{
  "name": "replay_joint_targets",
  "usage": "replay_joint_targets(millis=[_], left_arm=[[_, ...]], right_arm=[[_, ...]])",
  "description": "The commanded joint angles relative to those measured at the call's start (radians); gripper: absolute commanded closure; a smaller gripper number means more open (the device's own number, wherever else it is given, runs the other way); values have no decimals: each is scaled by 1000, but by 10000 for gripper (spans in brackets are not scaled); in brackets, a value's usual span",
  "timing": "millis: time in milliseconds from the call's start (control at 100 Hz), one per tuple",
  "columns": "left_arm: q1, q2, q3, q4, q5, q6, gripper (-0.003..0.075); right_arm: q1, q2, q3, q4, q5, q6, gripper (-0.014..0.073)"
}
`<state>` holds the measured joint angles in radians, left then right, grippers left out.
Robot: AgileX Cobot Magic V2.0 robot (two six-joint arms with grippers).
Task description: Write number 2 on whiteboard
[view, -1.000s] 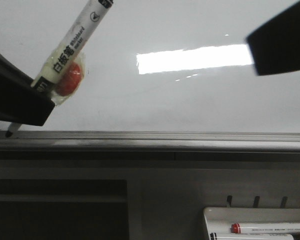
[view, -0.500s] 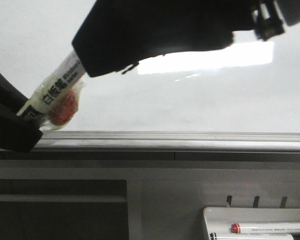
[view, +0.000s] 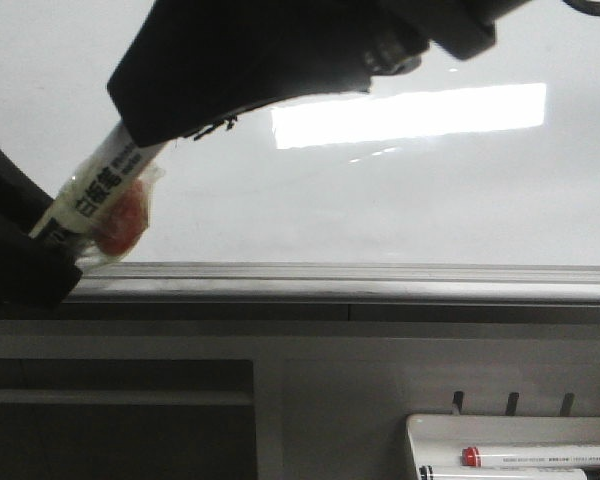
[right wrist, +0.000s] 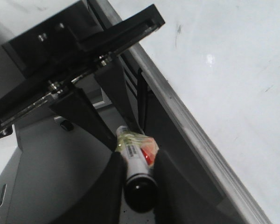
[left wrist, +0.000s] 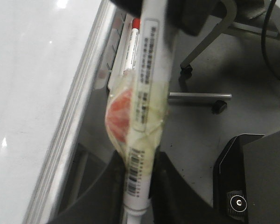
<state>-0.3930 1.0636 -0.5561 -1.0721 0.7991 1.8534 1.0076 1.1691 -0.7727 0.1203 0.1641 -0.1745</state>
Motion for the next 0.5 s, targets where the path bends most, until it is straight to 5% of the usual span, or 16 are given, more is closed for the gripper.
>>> replay_joint_targets(millis=[0, 100, 300, 370, 490], left_arm=[[-10, -16, -36, -151, 3, -32, 739], [-10, -16, -67, -160, 3, -75, 659], [56, -59, -148, -135, -9, -211, 206], [95, -88, -156, -114, -32, -258, 197], [195, -156, -156, -114, -66, -296, 323]], right_arm=[[-5, -13, -31, -12, -31, -9, 663], [-7, -15, -32, -19, -43, -9, 663], [-65, -15, -58, -162, -22, -9, 664], [-104, -15, -70, -176, -26, -9, 664], [-187, -15, -100, -172, -30, -1, 664]])
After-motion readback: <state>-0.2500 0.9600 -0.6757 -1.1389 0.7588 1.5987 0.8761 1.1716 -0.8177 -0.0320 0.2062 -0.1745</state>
